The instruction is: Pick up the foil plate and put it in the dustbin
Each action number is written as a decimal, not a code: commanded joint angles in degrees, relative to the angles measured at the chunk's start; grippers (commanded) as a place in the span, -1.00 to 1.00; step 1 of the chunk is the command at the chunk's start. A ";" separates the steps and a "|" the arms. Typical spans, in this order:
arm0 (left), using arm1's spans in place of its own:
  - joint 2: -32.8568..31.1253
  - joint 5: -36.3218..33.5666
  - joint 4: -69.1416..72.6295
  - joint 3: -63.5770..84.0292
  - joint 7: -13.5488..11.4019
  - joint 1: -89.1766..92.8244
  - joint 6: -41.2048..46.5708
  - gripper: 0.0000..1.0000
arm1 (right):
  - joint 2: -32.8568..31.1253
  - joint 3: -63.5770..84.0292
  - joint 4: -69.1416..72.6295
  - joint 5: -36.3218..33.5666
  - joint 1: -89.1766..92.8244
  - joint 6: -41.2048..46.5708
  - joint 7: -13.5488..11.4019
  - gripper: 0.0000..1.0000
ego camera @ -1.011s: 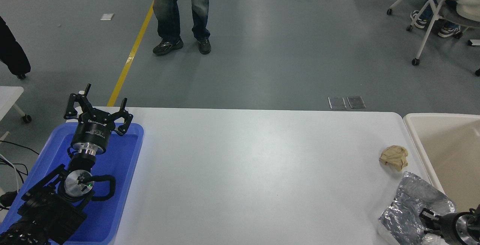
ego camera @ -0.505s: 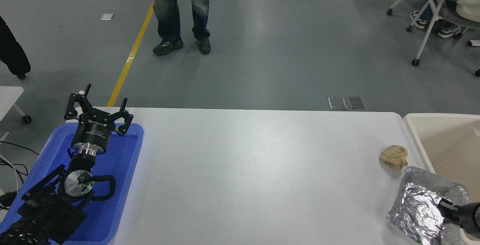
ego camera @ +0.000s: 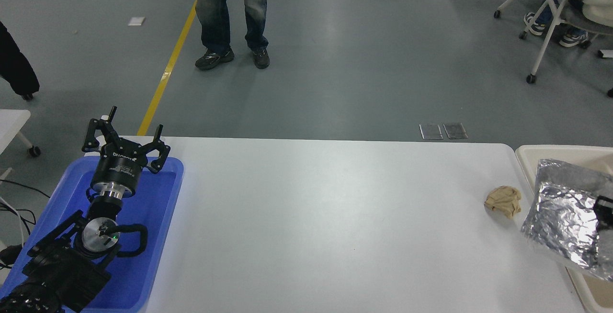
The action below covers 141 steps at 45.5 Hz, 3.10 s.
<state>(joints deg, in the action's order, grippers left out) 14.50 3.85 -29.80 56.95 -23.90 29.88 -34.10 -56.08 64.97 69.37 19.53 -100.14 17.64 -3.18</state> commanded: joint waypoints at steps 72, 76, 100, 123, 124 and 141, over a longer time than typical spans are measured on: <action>0.00 0.10 0.00 0.00 -0.01 0.00 0.00 1.00 | 14.94 -24.71 -53.54 0.07 46.16 -7.35 -0.87 -1.00; 0.00 0.02 0.00 0.00 -0.01 0.00 -0.09 1.00 | 17.31 -26.46 -57.85 0.07 50.47 -9.29 -0.87 -1.00; 0.00 0.02 0.00 0.00 -0.01 0.00 -0.09 1.00 | 25.84 -31.04 -68.58 -0.55 61.99 -14.48 -1.66 -1.00; 0.00 0.02 0.00 0.00 -0.09 0.00 -0.09 1.00 | 26.11 -31.04 -68.58 -0.72 63.22 -14.65 -1.66 -1.00; 0.00 0.02 0.00 0.00 -0.01 0.00 -0.09 1.00 | 26.19 -31.04 -68.58 -0.72 63.22 -14.65 -1.66 -1.00; 0.00 0.02 0.00 0.00 -0.09 0.00 0.00 1.00 | 25.93 -30.51 -68.40 -1.16 63.14 -17.20 -1.57 1.00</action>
<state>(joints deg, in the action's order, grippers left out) 14.50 3.88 -29.80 56.99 -23.94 29.87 -34.12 -30.02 34.09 0.85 18.54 -36.90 1.89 -4.82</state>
